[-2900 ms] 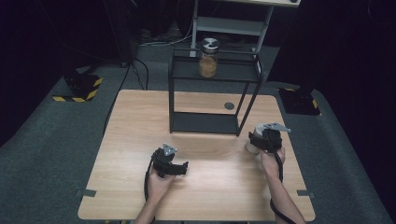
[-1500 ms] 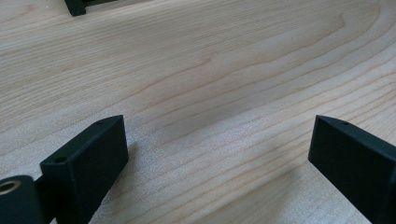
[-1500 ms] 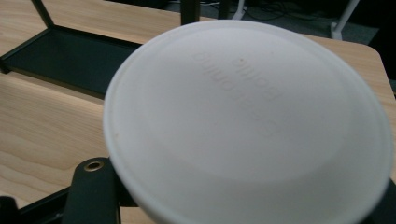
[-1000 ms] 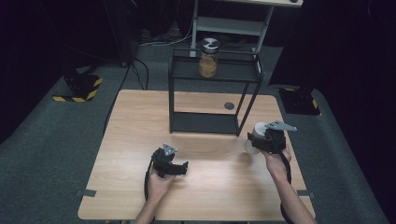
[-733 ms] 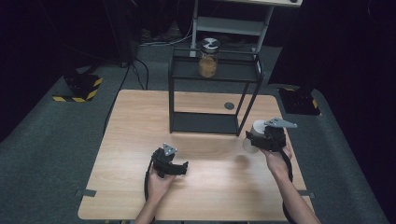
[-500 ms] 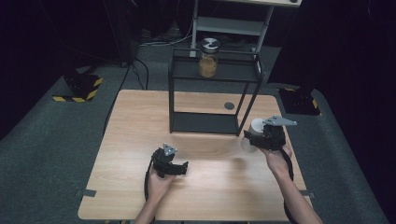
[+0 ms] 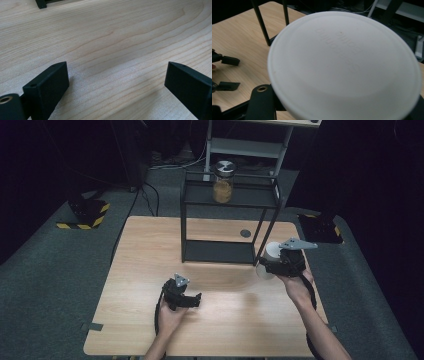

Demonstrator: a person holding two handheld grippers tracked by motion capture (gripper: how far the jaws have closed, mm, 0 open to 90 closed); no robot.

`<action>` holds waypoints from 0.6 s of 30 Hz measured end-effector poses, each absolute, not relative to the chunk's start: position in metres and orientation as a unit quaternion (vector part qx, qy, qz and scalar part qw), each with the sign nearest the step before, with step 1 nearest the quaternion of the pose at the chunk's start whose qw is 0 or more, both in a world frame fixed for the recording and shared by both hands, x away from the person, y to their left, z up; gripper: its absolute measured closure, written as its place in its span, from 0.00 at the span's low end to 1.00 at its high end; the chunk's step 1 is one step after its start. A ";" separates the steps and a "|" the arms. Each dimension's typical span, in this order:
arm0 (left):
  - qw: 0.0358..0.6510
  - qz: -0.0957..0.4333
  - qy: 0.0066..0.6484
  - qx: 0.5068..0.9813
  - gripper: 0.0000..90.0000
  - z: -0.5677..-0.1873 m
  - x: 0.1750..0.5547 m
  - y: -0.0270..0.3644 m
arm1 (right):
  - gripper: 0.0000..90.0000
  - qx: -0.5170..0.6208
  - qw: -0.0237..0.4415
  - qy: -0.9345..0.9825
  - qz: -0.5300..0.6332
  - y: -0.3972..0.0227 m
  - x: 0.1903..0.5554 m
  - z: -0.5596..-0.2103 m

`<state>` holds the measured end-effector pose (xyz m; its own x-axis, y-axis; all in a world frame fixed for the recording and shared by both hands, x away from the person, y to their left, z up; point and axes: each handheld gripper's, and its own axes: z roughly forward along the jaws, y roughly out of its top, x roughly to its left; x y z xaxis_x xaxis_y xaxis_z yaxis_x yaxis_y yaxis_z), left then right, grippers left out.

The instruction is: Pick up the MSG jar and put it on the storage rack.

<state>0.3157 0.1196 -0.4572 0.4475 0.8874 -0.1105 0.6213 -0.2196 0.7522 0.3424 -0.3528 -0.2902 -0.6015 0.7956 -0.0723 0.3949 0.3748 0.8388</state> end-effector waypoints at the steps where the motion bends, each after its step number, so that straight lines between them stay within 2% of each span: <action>1: 0.380 0.175 0.496 0.761 0.06 -0.457 0.316 0.120 | 0.38 0.374 0.238 0.793 0.417 -0.353 0.343 -0.287; 11: 0.380 0.175 0.496 0.761 0.06 -0.457 0.316 0.119 | 0.38 0.353 0.225 0.795 0.439 -0.351 0.344 -0.257; 18: 0.381 0.175 0.496 0.760 0.06 -0.457 0.315 0.120 | 0.38 0.336 0.234 0.799 0.440 -0.342 0.345 -0.238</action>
